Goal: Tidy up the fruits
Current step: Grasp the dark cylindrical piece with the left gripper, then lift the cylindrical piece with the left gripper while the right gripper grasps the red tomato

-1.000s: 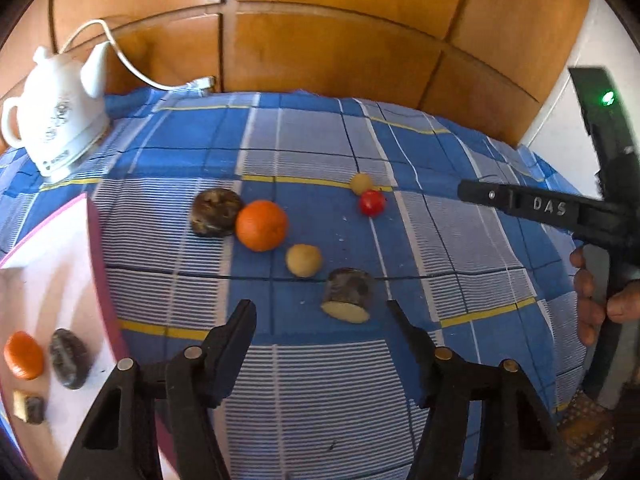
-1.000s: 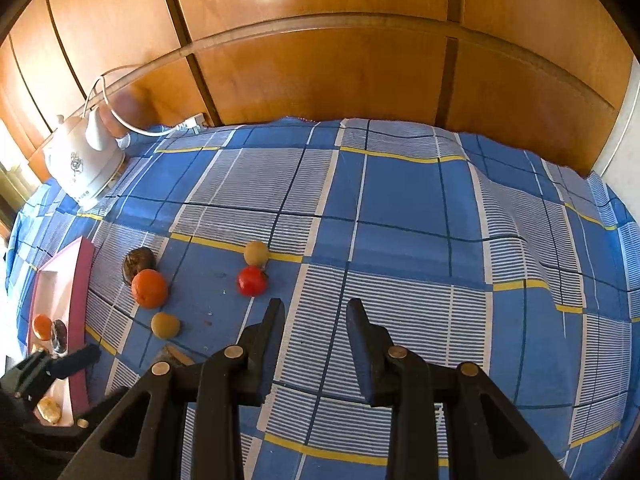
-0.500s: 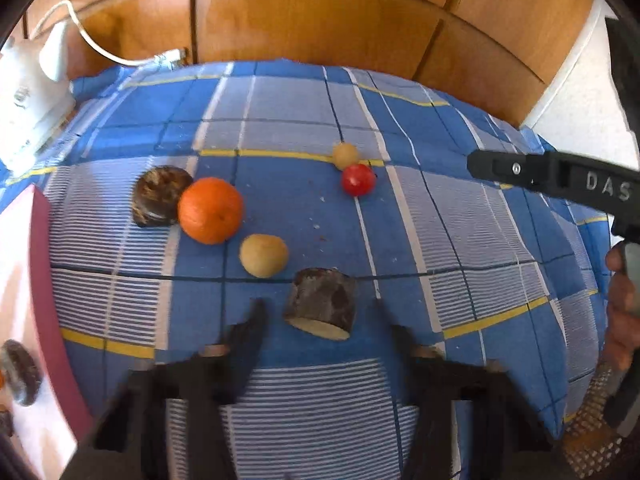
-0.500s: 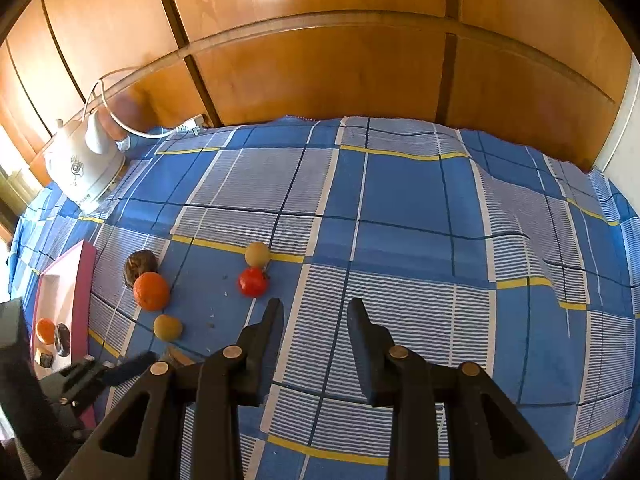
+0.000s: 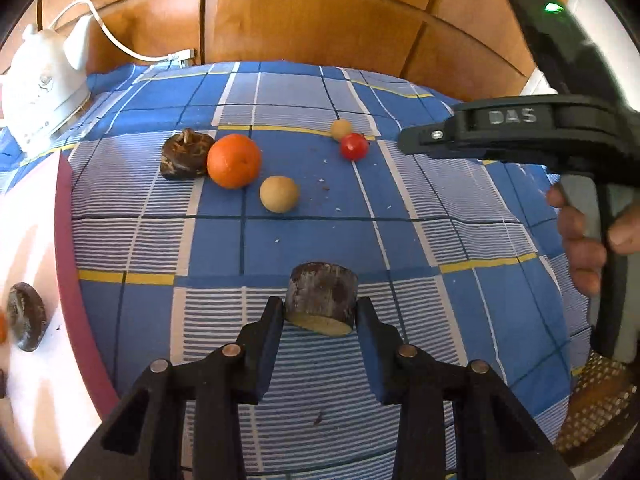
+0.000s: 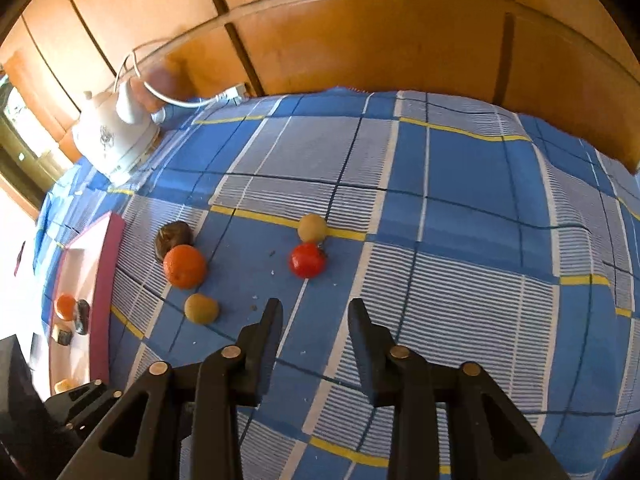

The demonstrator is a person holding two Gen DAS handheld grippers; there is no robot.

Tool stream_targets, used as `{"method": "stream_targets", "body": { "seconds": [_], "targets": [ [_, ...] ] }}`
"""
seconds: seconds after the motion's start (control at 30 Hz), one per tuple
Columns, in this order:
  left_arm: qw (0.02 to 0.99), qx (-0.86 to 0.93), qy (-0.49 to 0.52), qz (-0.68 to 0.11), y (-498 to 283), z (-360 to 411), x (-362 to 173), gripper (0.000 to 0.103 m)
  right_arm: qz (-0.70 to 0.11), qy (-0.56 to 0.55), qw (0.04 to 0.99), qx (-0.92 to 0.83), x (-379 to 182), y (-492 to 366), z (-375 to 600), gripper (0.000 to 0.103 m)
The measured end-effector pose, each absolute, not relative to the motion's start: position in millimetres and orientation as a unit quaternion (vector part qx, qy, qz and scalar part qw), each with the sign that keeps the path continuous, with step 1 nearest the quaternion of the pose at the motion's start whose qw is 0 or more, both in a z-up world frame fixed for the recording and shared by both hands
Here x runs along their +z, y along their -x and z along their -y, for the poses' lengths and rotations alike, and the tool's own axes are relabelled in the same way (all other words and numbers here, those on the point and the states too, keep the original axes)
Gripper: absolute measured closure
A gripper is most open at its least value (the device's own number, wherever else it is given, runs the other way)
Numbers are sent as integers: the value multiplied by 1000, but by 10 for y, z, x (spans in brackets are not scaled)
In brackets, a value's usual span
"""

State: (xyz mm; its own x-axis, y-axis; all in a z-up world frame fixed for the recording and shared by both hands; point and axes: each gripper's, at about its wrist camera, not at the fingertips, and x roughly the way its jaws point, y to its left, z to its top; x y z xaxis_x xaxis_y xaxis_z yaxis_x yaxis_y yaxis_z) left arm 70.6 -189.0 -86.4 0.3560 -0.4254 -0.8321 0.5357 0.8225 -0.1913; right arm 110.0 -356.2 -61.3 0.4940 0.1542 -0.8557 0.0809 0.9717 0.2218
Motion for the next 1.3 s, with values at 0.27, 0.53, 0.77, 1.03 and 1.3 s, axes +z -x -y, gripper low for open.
{"method": "stream_targets", "body": {
  "seconds": [0.27, 0.53, 0.77, 1.03, 1.3],
  "targets": [
    [824, -296, -46, -481, -704, 1852, -874, 66, -520, -76, 851, 18, -745, -1474, 3356, 61],
    [824, -299, -43, -479, -699, 1840, -875, 66, -550, -26, 835, 13, -996, -1657, 3207, 79],
    [826, -296, -36, -478, -676, 1793, -825, 66, -505, 43, 862, 21, -664, -1349, 2981, 79],
    [841, -286, -31, -458, -551, 1599, -615, 66, -437, 66, 897, 10, -279, -1033, 2764, 79],
    [860, -274, -9, -431, -421, 1287, -327, 66, -392, 81, 917, 4, -16, -807, 2516, 79]
  ]
}}
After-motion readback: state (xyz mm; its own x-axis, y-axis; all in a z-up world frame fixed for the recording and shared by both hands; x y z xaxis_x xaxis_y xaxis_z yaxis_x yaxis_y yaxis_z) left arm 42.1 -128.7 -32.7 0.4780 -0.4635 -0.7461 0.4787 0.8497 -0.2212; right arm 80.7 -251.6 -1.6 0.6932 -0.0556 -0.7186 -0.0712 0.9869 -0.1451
